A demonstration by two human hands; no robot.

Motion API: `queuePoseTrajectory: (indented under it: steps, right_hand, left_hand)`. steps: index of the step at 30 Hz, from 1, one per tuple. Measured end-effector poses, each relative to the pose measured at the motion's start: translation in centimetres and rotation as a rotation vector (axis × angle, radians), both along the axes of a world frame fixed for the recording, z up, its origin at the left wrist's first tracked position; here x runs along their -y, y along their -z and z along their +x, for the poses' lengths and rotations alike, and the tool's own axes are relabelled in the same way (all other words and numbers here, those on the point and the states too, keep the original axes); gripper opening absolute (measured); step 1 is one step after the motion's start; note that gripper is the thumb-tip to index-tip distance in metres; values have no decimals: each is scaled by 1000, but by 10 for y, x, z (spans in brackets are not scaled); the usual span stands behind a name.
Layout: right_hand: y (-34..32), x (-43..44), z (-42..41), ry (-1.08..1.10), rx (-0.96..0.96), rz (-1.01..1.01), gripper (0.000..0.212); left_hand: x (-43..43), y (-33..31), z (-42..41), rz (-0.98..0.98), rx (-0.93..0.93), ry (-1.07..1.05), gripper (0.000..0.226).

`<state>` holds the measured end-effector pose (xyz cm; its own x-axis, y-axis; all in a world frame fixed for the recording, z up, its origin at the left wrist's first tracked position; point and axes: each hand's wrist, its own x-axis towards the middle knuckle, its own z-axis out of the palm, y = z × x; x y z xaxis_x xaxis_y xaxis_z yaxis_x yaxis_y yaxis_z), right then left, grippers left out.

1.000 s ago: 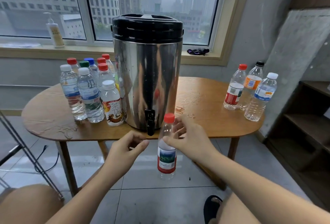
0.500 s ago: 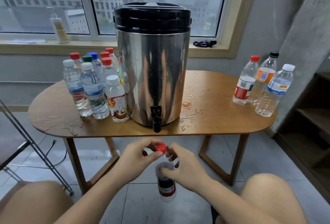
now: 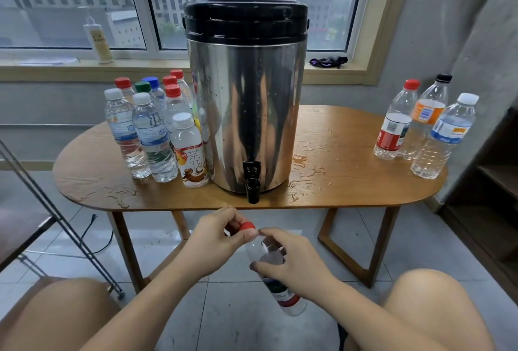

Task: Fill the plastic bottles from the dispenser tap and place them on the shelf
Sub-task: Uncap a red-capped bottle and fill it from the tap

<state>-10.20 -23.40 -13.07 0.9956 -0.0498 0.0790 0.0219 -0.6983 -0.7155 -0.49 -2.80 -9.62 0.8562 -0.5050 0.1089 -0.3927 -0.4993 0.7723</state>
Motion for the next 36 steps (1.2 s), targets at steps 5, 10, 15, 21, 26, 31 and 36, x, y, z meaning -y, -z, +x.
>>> queuePoseTrajectory:
  steps: [5, 10, 15, 21, 26, 31, 36]
  right_hand:
    - [6, -5, -1, -3, 66, -142, 74]
    - [8, -6, 1, -3, 86, -229, 72]
    - [12, -5, 4, 22, 99, -166, 69]
    - [13, -1, 8, 31, 93, -126, 74]
    - [14, -3, 8, 5, 80, -130, 72]
    - [16, -5, 9, 26, 88, -119, 72]
    - [16, -4, 12, 57, 65, -55, 72]
  left_hand:
    - [5, 1, -7, 182, 133, -41, 34]
    - [7, 5, -6, 357, 153, -76, 61]
    - [-1, 4, -2, 276, 89, 4, 57]
    - [-17, 3, 1, 1, -96, 157, 42]
    - [-18, 2, 4, 21, -5, 125, 30]
    - [-16, -4, 9, -18, 121, -17, 24]
    - [-20, -11, 28, -30, 249, -176, 29]
